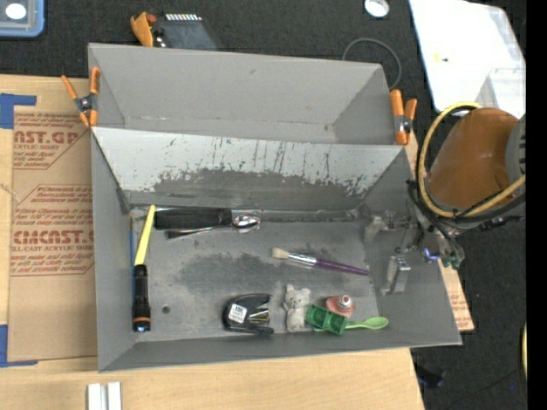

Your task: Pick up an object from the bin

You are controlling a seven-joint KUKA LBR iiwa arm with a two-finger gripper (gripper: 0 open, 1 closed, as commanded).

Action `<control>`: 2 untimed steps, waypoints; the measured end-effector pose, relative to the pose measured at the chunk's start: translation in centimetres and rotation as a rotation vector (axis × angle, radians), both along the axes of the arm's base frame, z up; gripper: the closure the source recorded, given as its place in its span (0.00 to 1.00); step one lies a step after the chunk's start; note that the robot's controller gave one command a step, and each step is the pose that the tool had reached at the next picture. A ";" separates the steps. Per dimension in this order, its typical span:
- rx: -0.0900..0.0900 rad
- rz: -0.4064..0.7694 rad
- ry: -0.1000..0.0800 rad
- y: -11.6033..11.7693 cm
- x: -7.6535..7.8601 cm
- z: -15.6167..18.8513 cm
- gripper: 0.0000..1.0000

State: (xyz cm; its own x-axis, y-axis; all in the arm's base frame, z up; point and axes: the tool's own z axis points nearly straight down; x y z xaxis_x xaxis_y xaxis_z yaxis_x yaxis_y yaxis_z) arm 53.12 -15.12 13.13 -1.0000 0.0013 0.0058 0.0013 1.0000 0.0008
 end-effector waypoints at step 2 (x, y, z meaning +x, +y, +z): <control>-0.001 0.080 -0.008 3.4 3.5 -6.0 0.00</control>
Offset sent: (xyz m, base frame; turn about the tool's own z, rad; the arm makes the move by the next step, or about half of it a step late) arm 0.0339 0.0338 -0.0613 -0.0814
